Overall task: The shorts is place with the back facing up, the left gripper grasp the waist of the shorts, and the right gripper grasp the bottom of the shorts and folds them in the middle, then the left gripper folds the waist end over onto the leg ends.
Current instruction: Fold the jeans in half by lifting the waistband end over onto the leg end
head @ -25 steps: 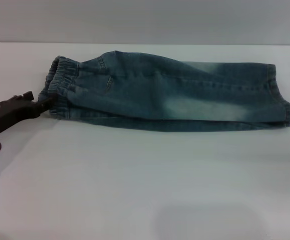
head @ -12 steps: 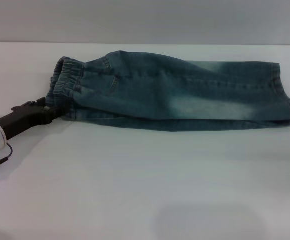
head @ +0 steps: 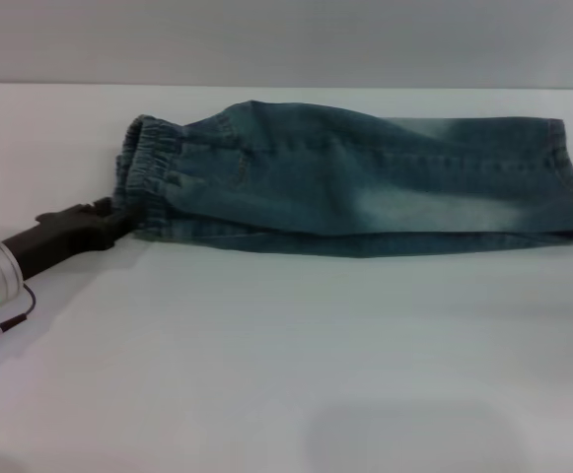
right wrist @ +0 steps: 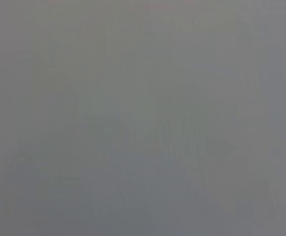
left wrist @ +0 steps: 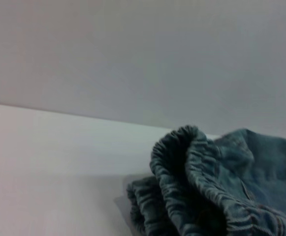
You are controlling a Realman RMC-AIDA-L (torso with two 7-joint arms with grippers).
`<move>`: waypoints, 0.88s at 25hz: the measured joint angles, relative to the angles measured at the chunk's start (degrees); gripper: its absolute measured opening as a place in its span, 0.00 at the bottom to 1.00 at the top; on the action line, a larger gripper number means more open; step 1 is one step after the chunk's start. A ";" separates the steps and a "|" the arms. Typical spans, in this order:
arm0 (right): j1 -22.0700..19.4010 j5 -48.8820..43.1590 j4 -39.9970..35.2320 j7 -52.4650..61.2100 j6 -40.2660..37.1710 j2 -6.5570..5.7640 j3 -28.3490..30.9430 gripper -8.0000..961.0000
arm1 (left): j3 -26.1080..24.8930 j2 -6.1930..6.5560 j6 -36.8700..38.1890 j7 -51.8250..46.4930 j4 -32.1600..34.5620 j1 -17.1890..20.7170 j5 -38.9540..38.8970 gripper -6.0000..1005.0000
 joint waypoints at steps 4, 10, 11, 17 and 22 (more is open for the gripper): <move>-0.12 0.05 0.07 0.11 0.02 0.05 0.08 0.55 | 2.35 0.05 0.59 -0.71 -0.02 -0.02 -0.03 0.55; -0.25 0.08 0.55 0.32 0.02 0.06 0.16 0.55 | 2.40 0.10 1.54 -1.22 -0.02 -0.07 -0.22 0.37; -0.29 0.09 0.57 0.33 0.03 0.06 0.18 0.55 | 2.40 0.12 1.74 -1.36 -0.01 -0.07 -0.22 0.34; -0.36 0.09 0.61 0.37 0.16 0.06 0.36 0.55 | 2.41 0.21 3.26 -1.49 0.19 -0.09 -0.23 0.14; -0.37 0.09 0.77 0.50 0.24 0.06 0.78 0.55 | 2.40 0.25 3.86 -2.07 0.50 -0.09 -0.25 0.03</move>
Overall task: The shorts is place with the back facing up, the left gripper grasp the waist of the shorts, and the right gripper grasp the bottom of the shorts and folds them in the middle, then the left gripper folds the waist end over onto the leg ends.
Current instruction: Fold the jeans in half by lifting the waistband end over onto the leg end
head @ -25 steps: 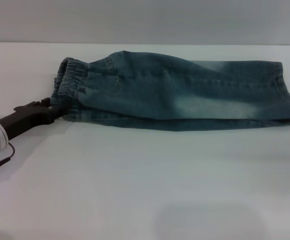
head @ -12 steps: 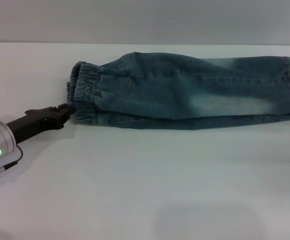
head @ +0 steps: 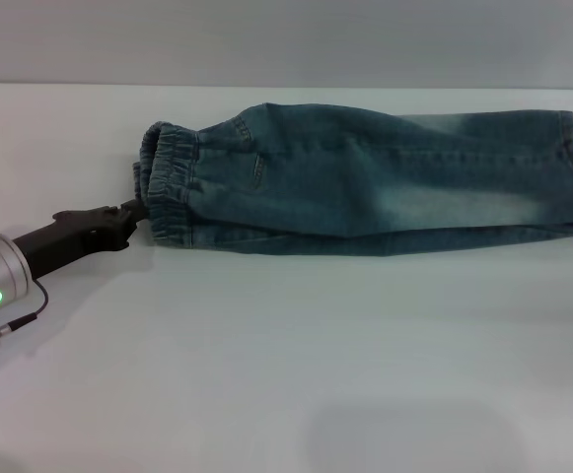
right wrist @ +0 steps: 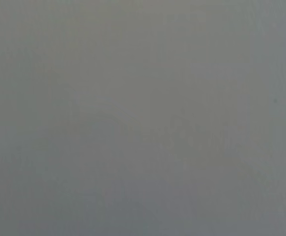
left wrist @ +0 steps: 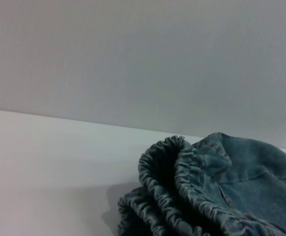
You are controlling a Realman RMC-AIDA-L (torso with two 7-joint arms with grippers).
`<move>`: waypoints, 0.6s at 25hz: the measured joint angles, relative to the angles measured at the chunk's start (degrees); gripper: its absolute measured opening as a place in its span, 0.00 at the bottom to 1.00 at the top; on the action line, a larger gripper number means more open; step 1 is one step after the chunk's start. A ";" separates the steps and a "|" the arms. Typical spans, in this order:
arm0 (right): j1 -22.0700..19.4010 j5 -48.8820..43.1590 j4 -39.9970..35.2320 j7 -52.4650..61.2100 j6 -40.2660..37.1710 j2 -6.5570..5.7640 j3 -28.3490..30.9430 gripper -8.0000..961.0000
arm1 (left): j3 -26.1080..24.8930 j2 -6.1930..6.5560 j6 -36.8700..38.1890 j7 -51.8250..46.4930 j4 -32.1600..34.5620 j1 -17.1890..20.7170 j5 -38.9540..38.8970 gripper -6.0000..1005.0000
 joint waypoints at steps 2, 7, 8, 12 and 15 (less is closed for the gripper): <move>0.00 0.00 0.04 0.01 0.05 0.00 0.07 0.55 | 0.00 0.00 0.26 -0.13 0.02 0.00 0.00 0.02; 0.00 0.00 0.13 0.03 0.05 0.00 0.15 0.55 | -0.05 0.08 0.78 -0.13 0.18 0.00 -0.01 0.01; 0.00 0.00 0.17 0.03 0.06 -0.01 0.16 0.55 | -0.09 0.11 0.85 -0.13 0.32 0.00 -0.01 0.01; 0.00 0.00 0.47 0.02 0.05 -0.08 0.18 0.55 | -0.25 0.25 0.88 -0.56 1.47 0.14 -0.02 0.02; 0.00 0.00 0.55 -0.06 0.05 -0.09 0.19 0.55 | -0.16 0.68 0.66 -1.71 3.03 0.54 0.21 0.02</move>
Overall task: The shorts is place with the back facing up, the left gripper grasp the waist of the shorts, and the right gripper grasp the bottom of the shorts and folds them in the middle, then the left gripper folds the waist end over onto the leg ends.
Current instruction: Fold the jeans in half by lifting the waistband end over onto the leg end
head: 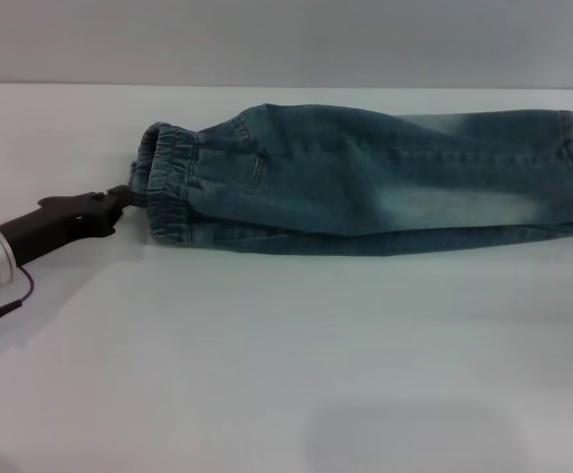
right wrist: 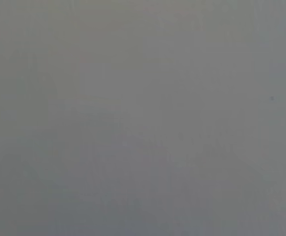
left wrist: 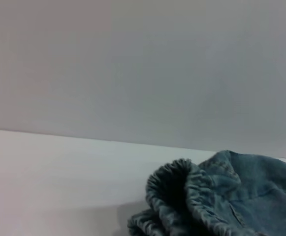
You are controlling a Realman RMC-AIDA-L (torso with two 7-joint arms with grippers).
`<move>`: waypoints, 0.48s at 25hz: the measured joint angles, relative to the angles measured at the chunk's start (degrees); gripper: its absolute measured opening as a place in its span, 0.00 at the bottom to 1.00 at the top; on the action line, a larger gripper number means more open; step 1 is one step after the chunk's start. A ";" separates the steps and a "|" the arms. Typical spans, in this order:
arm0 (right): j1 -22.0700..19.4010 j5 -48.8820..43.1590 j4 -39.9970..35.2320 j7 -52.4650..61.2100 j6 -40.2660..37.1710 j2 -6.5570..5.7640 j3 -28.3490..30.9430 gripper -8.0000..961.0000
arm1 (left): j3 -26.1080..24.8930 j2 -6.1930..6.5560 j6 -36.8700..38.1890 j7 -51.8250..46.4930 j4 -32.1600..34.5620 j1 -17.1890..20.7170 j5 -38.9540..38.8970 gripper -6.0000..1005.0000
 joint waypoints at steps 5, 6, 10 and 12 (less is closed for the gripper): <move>0.00 0.00 0.01 -0.06 -0.01 0.00 0.03 0.55 | 0.01 0.65 0.10 -0.62 0.14 0.06 0.04 0.03; 0.00 0.00 0.01 -0.06 -0.01 0.00 0.03 0.55 | 0.05 0.75 0.11 -0.65 0.15 0.08 0.06 0.03; 0.06 0.00 0.01 -0.09 -0.01 -0.09 0.10 0.55 | -0.05 1.16 0.12 -0.68 0.16 0.37 0.12 0.03; 0.17 0.00 0.01 -0.13 -0.02 -0.10 0.09 0.55 | 0.11 1.71 0.64 -0.99 0.17 0.60 0.14 0.04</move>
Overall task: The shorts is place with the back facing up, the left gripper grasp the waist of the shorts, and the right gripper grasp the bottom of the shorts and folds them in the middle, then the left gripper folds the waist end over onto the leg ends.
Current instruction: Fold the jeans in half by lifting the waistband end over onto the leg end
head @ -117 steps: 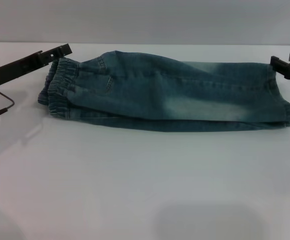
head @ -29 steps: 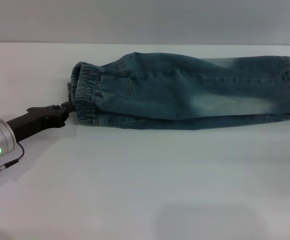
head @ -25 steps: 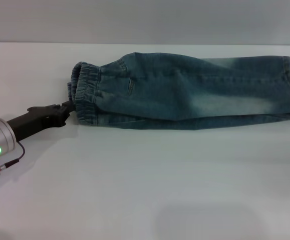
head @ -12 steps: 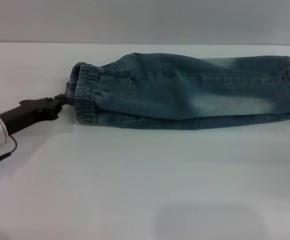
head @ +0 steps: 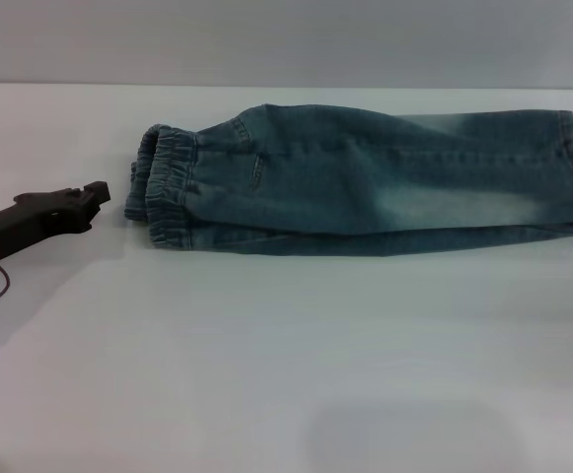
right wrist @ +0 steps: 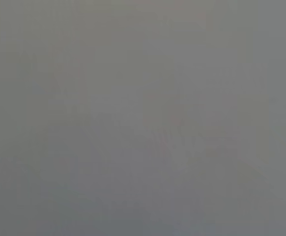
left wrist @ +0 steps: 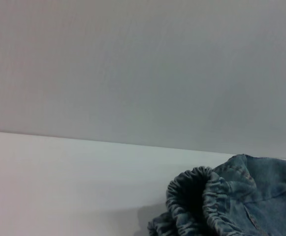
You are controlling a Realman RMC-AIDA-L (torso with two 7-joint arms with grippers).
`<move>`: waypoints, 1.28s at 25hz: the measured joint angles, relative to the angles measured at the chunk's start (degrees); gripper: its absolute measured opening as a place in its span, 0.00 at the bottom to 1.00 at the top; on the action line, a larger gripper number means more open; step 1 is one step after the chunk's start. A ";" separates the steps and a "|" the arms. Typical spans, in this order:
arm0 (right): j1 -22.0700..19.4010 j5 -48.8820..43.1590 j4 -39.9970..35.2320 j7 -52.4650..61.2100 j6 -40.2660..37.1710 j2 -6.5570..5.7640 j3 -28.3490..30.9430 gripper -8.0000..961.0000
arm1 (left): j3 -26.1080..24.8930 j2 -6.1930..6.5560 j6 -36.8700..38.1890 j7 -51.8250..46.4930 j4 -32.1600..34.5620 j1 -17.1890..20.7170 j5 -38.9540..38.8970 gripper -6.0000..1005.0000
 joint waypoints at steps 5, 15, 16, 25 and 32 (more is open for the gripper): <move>0.38 0.00 0.05 -0.26 0.31 0.00 -0.01 0.55 | 1.88 0.24 2.38 -0.21 0.85 0.03 0.08 0.04; 0.53 0.00 0.08 -0.31 1.57 0.02 -0.01 0.55 | 2.89 2.25 10.50 -7.58 2.74 0.09 3.96 0.09; 0.55 0.00 0.08 -0.31 1.65 0.02 -0.01 0.55 | 2.93 2.24 10.57 -7.75 2.71 0.11 4.44 0.12; 1.04 -0.01 0.08 -0.31 2.45 0.01 -0.01 0.55 | 3.03 0.11 8.03 -7.75 2.52 0.28 5.94 0.48; 0.97 0.00 0.07 -0.31 2.47 0.01 -0.01 0.55 | 3.04 -0.85 5.51 -7.79 2.40 0.28 6.11 0.74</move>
